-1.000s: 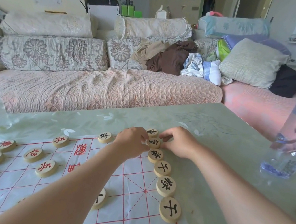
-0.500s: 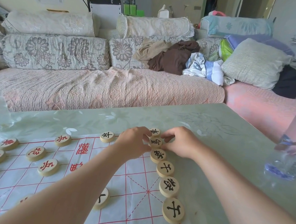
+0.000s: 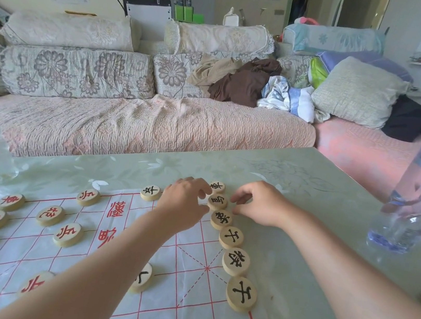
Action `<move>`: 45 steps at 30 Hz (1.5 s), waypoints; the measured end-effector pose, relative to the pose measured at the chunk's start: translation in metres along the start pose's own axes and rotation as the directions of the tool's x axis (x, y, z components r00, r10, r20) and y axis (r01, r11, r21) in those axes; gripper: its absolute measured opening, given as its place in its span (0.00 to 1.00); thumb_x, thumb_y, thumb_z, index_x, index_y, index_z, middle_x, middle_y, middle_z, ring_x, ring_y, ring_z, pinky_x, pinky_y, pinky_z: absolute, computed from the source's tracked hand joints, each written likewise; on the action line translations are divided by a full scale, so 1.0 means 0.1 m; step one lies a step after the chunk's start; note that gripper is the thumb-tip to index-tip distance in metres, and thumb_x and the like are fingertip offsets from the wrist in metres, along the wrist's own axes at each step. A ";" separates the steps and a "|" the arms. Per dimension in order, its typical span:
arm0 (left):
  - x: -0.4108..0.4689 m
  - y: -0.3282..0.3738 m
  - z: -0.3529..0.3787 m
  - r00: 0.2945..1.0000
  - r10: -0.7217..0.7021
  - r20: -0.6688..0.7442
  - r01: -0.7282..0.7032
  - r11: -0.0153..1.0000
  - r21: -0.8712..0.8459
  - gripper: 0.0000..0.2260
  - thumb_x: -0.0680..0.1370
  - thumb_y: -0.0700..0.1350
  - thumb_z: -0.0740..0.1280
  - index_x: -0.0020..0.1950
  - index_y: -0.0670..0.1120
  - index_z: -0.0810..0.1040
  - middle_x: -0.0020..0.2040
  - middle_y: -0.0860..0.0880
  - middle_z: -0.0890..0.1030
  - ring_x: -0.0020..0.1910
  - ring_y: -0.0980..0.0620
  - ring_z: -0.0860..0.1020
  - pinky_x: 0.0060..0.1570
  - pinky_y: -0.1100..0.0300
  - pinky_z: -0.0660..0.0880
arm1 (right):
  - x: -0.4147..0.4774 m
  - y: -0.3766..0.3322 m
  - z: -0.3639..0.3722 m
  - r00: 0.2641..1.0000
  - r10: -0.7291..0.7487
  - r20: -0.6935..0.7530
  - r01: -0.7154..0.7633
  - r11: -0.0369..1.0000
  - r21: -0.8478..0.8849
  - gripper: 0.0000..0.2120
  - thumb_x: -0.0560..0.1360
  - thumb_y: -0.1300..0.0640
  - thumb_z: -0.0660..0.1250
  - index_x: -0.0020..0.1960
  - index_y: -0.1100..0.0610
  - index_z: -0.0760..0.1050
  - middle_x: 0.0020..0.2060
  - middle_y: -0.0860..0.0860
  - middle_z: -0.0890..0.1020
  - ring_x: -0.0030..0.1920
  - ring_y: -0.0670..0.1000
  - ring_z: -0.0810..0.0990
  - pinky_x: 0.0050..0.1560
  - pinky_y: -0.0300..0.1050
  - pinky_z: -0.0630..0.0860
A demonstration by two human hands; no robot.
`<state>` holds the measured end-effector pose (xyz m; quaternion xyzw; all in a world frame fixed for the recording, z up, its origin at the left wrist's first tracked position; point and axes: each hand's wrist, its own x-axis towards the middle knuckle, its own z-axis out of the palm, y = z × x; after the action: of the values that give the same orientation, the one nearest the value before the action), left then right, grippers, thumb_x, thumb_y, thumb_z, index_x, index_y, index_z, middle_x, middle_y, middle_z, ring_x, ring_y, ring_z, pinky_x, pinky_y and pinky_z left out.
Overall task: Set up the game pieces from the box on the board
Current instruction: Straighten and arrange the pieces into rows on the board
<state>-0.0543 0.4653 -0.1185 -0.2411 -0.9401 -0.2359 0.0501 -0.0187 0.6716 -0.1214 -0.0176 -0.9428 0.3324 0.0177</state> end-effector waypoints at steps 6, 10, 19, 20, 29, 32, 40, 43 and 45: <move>-0.22 0.09 0.02 0.995 0.057 0.087 -0.051 0.997 -0.063 0.12 0.75 0.46 0.68 0.57 0.57 0.78 0.53 0.58 0.80 0.48 0.56 0.77 0.53 0.58 0.75 | -0.15 0.00 -0.03 0.997 -0.005 0.083 0.000 0.998 0.061 0.12 0.69 0.43 0.77 0.49 0.44 0.82 0.45 0.42 0.82 0.45 0.42 0.80 0.44 0.34 0.74; -0.31 0.11 0.05 0.993 0.018 0.119 -0.010 0.998 -0.065 0.15 0.77 0.45 0.65 0.61 0.59 0.78 0.54 0.59 0.78 0.49 0.58 0.76 0.47 0.64 0.72 | -0.16 -0.03 0.02 0.998 0.012 0.056 -0.015 0.999 0.048 0.14 0.68 0.41 0.77 0.50 0.45 0.81 0.42 0.42 0.81 0.40 0.41 0.78 0.36 0.34 0.69; -0.35 0.07 0.03 0.994 0.038 0.098 -0.038 0.999 -0.007 0.15 0.75 0.47 0.68 0.61 0.60 0.78 0.58 0.59 0.78 0.52 0.57 0.76 0.52 0.61 0.74 | -0.15 -0.01 0.05 1.000 0.011 0.026 -0.012 0.999 0.051 0.04 0.74 0.45 0.72 0.45 0.44 0.81 0.44 0.43 0.83 0.45 0.44 0.80 0.44 0.38 0.73; -0.34 0.08 0.03 0.995 0.034 0.099 -0.034 0.999 -0.001 0.15 0.76 0.47 0.68 0.61 0.60 0.78 0.58 0.58 0.78 0.53 0.56 0.76 0.53 0.59 0.74 | -0.17 -0.01 0.04 0.998 0.003 0.058 -0.007 0.997 0.071 0.05 0.72 0.44 0.74 0.46 0.44 0.81 0.44 0.43 0.83 0.44 0.43 0.80 0.44 0.37 0.73; -0.30 0.04 0.09 0.996 -0.026 0.082 0.033 0.996 -0.080 0.12 0.74 0.45 0.71 0.56 0.56 0.80 0.53 0.58 0.81 0.47 0.56 0.78 0.50 0.61 0.76 | -0.17 -0.01 0.06 0.999 0.004 0.047 -0.006 0.999 0.051 0.12 0.72 0.43 0.75 0.53 0.45 0.83 0.46 0.43 0.83 0.45 0.43 0.80 0.44 0.36 0.73; -0.28 0.05 0.11 0.996 -0.044 0.073 0.051 0.993 -0.104 0.11 0.73 0.46 0.71 0.54 0.56 0.80 0.50 0.59 0.82 0.46 0.55 0.78 0.50 0.58 0.77 | -0.19 0.00 0.04 0.997 0.001 0.075 -0.006 0.998 0.068 0.14 0.72 0.47 0.76 0.57 0.46 0.83 0.48 0.46 0.84 0.47 0.46 0.81 0.50 0.39 0.76; -0.25 0.09 0.13 0.996 -0.029 0.080 0.038 0.992 -0.116 0.12 0.73 0.47 0.71 0.55 0.55 0.79 0.50 0.59 0.81 0.43 0.53 0.79 0.48 0.55 0.78 | -0.22 -0.01 0.03 0.997 -0.004 0.076 0.001 0.999 0.034 0.17 0.72 0.49 0.76 0.59 0.46 0.81 0.48 0.45 0.83 0.48 0.46 0.80 0.49 0.40 0.75; -0.32 0.08 0.10 1.000 -0.010 0.030 0.013 0.995 -0.104 0.12 0.73 0.46 0.72 0.55 0.55 0.78 0.51 0.57 0.78 0.45 0.55 0.77 0.50 0.56 0.77 | -0.28 -0.01 -0.03 0.998 -0.003 0.067 0.000 0.999 0.038 0.13 0.73 0.52 0.74 0.57 0.46 0.81 0.48 0.45 0.82 0.49 0.46 0.80 0.47 0.37 0.74; -0.37 0.10 0.09 1.000 0.016 0.009 -0.016 0.996 -0.087 0.10 0.73 0.46 0.71 0.53 0.55 0.78 0.49 0.57 0.77 0.44 0.56 0.76 0.47 0.58 0.76 | -0.33 0.00 -0.11 0.998 -0.004 0.065 0.001 0.999 0.039 0.09 0.74 0.55 0.72 0.52 0.44 0.81 0.48 0.45 0.83 0.47 0.45 0.80 0.45 0.35 0.74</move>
<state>-0.0166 0.4608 -0.1301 -0.2517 -0.9271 -0.2751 0.0368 0.0148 0.6769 -0.1139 -0.0052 -0.9362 0.3512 -0.0124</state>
